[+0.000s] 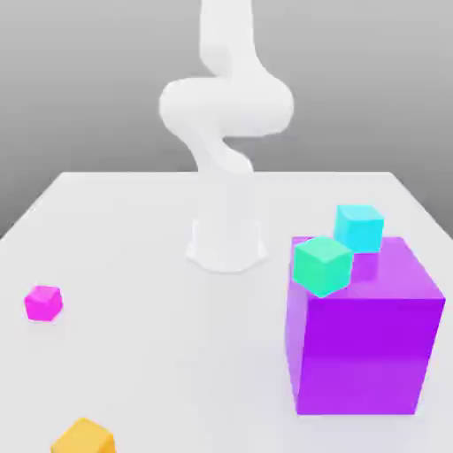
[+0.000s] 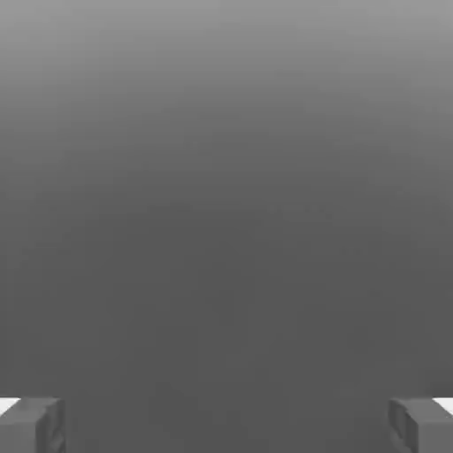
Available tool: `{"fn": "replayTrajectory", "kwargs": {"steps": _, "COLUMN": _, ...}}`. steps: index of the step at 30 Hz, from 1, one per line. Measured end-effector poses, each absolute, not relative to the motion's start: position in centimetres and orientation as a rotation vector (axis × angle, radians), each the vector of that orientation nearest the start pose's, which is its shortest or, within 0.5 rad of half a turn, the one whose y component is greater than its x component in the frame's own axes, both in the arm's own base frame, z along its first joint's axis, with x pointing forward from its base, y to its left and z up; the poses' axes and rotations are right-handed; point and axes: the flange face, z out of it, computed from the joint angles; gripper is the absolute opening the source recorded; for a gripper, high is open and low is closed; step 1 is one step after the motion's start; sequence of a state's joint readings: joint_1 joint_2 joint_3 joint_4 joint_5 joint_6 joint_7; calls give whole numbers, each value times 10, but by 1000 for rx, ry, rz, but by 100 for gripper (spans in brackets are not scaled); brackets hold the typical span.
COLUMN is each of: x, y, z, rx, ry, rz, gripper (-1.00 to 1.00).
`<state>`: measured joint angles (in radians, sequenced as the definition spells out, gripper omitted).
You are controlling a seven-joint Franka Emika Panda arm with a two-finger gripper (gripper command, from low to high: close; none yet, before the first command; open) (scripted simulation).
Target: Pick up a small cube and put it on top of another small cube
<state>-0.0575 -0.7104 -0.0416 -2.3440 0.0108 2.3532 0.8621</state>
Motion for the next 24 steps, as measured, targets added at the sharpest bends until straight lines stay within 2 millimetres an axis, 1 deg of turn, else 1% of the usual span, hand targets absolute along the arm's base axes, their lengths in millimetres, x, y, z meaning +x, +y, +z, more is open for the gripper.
{"fn": "replayTrajectory", "kwargs": {"steps": 2, "x": 400, "y": -82, "z": 617, "rx": -2319, "ry": 1442, "rz": -822, "gripper": 0}}
{"fn": "replayTrajectory", "kwargs": {"steps": 3, "x": 406, "y": -101, "z": 594, "rx": -2283, "ry": 1533, "rz": -777, "gripper": 0}}
{"fn": "replayTrajectory", "kwargs": {"steps": 5, "x": 413, "y": -138, "z": 550, "rx": -2200, "ry": 1710, "rz": -690, "gripper": 0}}
{"fn": "replayTrajectory", "kwargs": {"steps": 7, "x": 412, "y": -175, "z": 504, "rx": -2104, "ry": 1884, "rz": -604, "gripper": 0}}
{"fn": "replayTrajectory", "kwargs": {"steps": 10, "x": 397, "y": -226, "z": 436, "rx": -1933, "ry": 2136, "rz": -479, "gripper": 0}}
{"fn": "replayTrajectory", "kwargs": {"steps": 12, "x": 379, "y": -256, "z": 391, "rx": -1802, "ry": 2297, "rz": -398, "gripper": 0}}
{"fn": "replayTrajectory", "kwargs": {"steps": 15, "x": 339, "y": -294, "z": 326, "rx": -1582, "ry": 2526, "rz": -278, "gripper": 0}}
{"fn": "replayTrajectory", "kwargs": {"steps": 17, "x": 306, "y": -314, "z": 286, "rx": -1416, "ry": 2670, "rz": -200, "gripper": 0}}
{"fn": "replayTrajectory", "kwargs": {"steps": 18, "x": 280, "y": -328, "z": 266, "rx": -1300, "ry": 2754, "rz": -163, "gripper": 0}}
{"fn": "replayTrajectory", "kwargs": {"steps": 21, "x": 222, "y": -341, "z": 212, "rx": -1029, "ry": 2937, "rz": -49, "gripper": 0}}
{"fn": "replayTrajectory", "kwargs": {"steps": 22, "x": 211, "y": -341, "z": 198, "rx": -981, "ry": 2969, "rz": -26, "gripper": 0}}
{"fn": "replayTrajectory", "kwargs": {"steps": 24, "x": 205, "y": -342, "z": 178, "rx": -951, "ry": 2993, "rz": -12, "gripper": 0}}
